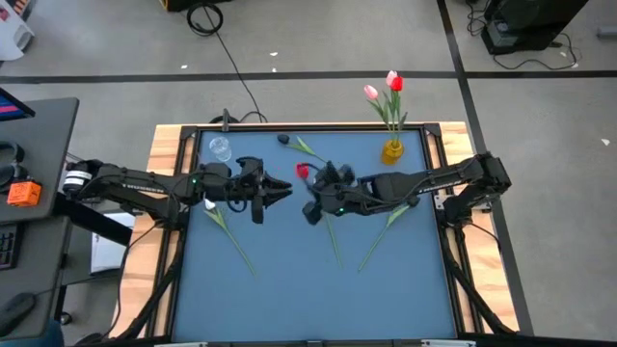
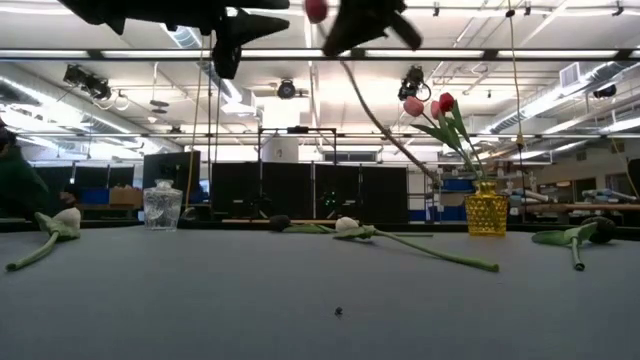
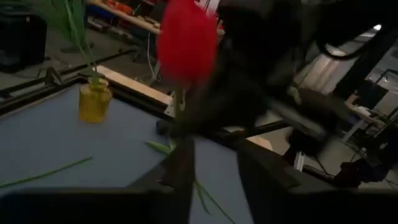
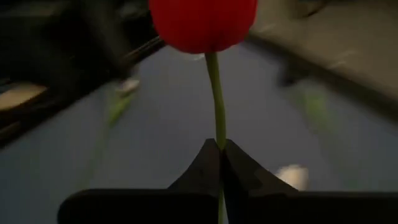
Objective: Sort flowers into vase by color
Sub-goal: Put the red flower into the yellow vase
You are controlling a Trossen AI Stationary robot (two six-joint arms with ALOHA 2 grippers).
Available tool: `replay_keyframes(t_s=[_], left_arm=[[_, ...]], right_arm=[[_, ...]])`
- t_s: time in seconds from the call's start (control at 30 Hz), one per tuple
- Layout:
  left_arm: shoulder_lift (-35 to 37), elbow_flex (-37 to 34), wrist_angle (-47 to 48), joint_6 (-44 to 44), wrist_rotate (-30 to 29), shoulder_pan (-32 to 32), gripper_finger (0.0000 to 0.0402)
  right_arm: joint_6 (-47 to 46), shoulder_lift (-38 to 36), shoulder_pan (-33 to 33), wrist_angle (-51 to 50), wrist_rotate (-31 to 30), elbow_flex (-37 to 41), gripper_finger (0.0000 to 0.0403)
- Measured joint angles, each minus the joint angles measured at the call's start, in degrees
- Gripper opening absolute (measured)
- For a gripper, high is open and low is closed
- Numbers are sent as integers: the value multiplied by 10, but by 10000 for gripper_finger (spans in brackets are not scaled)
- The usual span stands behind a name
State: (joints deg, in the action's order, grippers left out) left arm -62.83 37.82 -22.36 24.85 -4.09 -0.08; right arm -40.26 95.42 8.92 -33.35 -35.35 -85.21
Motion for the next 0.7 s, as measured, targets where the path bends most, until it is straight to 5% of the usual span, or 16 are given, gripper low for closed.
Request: replay_keyframes(t_s=[0.2, 0.43, 0.7], left_arm=[[-1, 0, 45, 24, -4, 12, 209], [-1, 0, 78, 36, -7, 13, 222], [-1, 0, 85, 50, -13, 49, 220]], right_arm=[[-17, -70, 3, -143, -191, 0, 7], [-183, -201, -29, -347, -373, 53, 6], [-137, -355, -110, -254, -459, 203, 5]])
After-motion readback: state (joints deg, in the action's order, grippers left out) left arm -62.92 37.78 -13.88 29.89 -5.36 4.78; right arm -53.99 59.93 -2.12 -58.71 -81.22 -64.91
